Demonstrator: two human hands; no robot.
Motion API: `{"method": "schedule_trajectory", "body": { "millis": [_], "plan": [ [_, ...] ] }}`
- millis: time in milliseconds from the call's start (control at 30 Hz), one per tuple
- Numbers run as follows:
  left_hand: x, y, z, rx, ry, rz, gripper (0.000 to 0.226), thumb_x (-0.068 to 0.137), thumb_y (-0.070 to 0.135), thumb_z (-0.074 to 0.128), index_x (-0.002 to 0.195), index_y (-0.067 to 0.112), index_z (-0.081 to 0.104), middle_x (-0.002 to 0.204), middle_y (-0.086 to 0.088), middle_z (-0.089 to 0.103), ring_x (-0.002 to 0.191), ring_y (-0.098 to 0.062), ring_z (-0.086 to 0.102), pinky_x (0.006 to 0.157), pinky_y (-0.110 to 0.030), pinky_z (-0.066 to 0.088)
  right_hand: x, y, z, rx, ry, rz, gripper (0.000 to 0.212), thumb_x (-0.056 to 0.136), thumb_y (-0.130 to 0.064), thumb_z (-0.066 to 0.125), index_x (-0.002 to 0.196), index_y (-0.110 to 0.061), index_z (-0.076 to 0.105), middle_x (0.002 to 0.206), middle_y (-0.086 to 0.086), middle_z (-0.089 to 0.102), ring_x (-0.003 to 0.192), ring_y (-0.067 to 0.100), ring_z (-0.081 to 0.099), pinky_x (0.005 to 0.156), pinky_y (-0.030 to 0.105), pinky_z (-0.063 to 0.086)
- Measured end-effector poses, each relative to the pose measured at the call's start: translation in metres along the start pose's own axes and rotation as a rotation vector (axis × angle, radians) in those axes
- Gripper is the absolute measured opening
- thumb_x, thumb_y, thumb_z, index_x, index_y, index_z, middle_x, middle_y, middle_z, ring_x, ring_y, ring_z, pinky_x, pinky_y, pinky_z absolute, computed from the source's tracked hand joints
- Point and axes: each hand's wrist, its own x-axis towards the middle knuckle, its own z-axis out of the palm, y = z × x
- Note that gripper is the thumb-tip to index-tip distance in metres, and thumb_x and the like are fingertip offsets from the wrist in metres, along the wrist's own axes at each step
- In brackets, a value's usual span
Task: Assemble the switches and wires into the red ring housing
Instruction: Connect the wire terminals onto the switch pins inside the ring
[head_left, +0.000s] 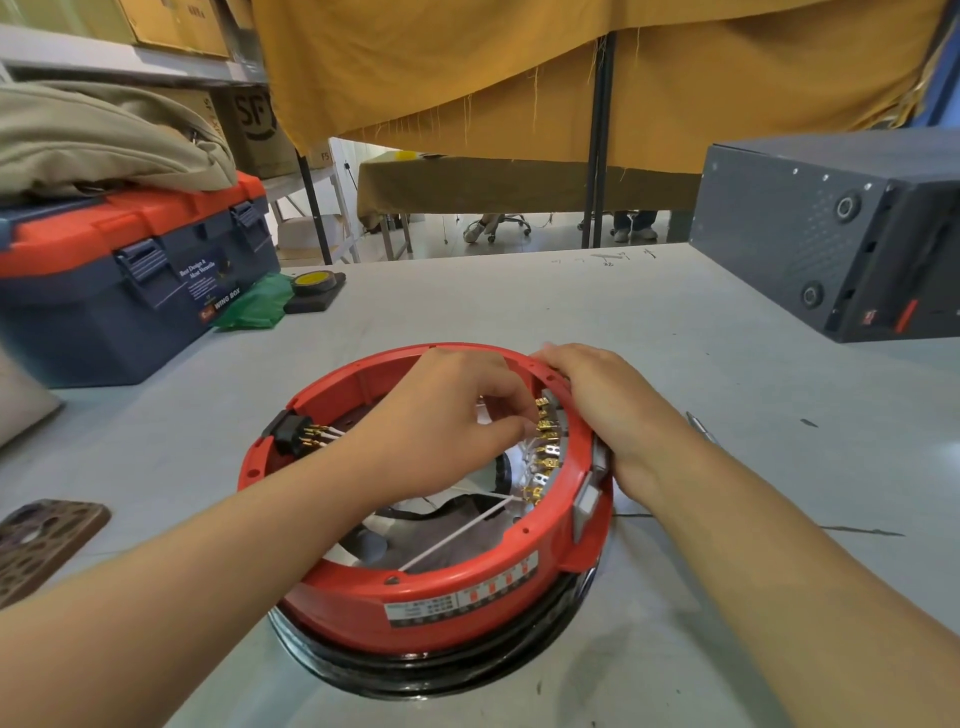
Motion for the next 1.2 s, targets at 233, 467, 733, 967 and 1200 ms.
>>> {"method": "schedule_trajectory", "body": {
  "millis": [233, 467, 733, 967, 1200],
  "plan": [
    [0.0002, 0.0000, 0.0002, 0.002, 0.002, 0.004, 0.007, 0.082, 0.014, 0.068, 0.080, 0.016, 0.074, 0.081, 0.007, 0.068, 0.078, -0.002, 0.057, 0.071, -0.014, 0.043, -0.0065, -0.0097, -0.0028, 0.109, -0.090, -0.011, 0.059, 0.093, -0.059, 0.033, 0.139, -0.022, 0.045, 0.143, -0.004, 0.046, 0.129, 0.012, 0.044, 0.109, 0.036, 0.033],
    [0.0013, -0.0003, 0.0014, 0.011, 0.017, 0.024, 0.008, 0.082, 0.013, 0.067, 0.079, 0.015, 0.074, 0.078, 0.007, 0.066, 0.078, -0.003, 0.056, 0.068, -0.008, 0.040, -0.0074, -0.0067, 0.0003, 0.200, -0.088, -0.053, 0.060, 0.090, -0.065, 0.030, 0.133, -0.027, 0.050, 0.141, -0.008, 0.048, 0.127, 0.006, 0.044, 0.109, 0.034, 0.032],
    [0.0021, 0.0002, 0.0038, 0.035, 0.022, 0.040, 0.009, 0.084, 0.014, 0.066, 0.079, 0.013, 0.073, 0.078, 0.007, 0.064, 0.078, -0.004, 0.054, 0.067, -0.008, 0.037, -0.0088, -0.0072, 0.0012, 0.292, -0.088, -0.044, 0.059, 0.092, -0.062, 0.031, 0.129, -0.023, 0.054, 0.131, -0.006, 0.057, 0.116, 0.007, 0.054, 0.084, 0.024, 0.045],
    [0.0028, -0.0002, 0.0059, 0.050, 0.033, 0.062, 0.009, 0.084, 0.014, 0.065, 0.080, 0.011, 0.073, 0.080, 0.005, 0.065, 0.078, -0.004, 0.053, 0.069, -0.013, 0.039, -0.0086, -0.0067, 0.0003, 0.305, -0.092, -0.016, 0.050, 0.093, -0.056, 0.036, 0.121, -0.021, 0.059, 0.120, -0.006, 0.064, 0.107, 0.009, 0.061, 0.085, 0.027, 0.048],
    [0.0039, -0.0013, 0.0016, 0.010, 0.015, 0.031, 0.005, 0.081, 0.015, 0.069, 0.080, 0.017, 0.074, 0.079, 0.008, 0.066, 0.074, -0.002, 0.057, 0.068, -0.008, 0.040, -0.0031, -0.0059, -0.0041, -0.055, -0.045, -0.109, 0.034, 0.086, -0.004, 0.050, 0.115, -0.020, 0.058, 0.112, -0.002, 0.062, 0.094, 0.010, 0.061, 0.069, 0.021, 0.046]
  ]
}}
